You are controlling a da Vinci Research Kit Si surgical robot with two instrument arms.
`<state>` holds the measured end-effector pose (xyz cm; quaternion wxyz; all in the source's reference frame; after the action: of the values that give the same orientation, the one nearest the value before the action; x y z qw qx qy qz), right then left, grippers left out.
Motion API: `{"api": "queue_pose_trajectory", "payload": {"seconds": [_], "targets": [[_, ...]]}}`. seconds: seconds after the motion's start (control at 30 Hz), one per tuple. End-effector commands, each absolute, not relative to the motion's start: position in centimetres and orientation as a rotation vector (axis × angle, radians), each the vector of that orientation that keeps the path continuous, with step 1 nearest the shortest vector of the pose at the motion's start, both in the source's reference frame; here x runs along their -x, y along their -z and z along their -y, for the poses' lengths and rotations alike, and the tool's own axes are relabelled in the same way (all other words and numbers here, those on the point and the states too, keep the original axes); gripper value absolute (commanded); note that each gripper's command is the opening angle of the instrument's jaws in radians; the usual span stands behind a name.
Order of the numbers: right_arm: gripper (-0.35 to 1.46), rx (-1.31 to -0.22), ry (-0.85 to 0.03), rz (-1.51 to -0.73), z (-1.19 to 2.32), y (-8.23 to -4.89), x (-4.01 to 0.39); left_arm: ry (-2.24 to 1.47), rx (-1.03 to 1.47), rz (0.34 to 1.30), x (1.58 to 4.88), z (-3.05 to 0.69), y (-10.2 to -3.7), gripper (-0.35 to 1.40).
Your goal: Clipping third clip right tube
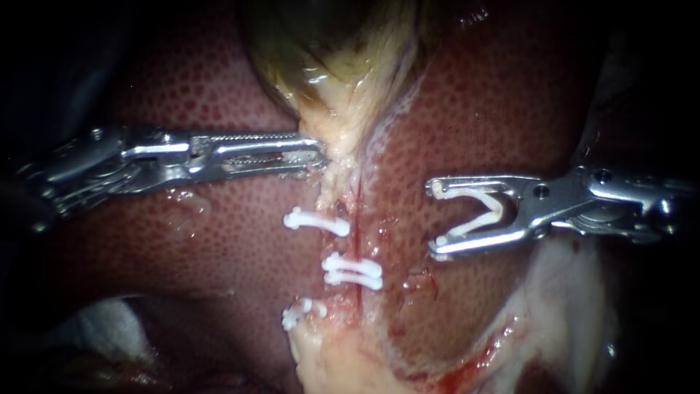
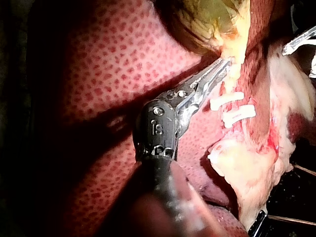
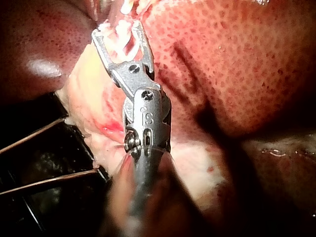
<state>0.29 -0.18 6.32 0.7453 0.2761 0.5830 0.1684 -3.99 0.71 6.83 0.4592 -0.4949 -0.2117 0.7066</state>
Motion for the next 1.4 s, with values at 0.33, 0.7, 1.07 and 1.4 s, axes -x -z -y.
{"api": "queue_pose_trajectory", "payload": {"seconds": [0.33,0.7,1.07,1.4], "targets": [[0.49,-0.604,-0.369,-1.276,0.17,-6.32,-0.29,-1.726,1.205,0.520,3.62,-0.93,-6.54,-0.35],[0.49,-0.604,-0.369,-1.276,0.17,-6.32,-0.30,-1.679,1.238,0.453,2.99,-1.17,-5.91,-0.35],[0.49,-0.587,-0.359,-1.278,0.27,-6.60,-0.68,-1.679,1.237,0.450,3.00,-1.15,-5.91,-0.35],[0.49,-0.618,-0.397,-1.250,0.42,-7.29,-1.29,-1.678,1.237,0.446,3.03,-1.12,-5.91,-0.35]]}}
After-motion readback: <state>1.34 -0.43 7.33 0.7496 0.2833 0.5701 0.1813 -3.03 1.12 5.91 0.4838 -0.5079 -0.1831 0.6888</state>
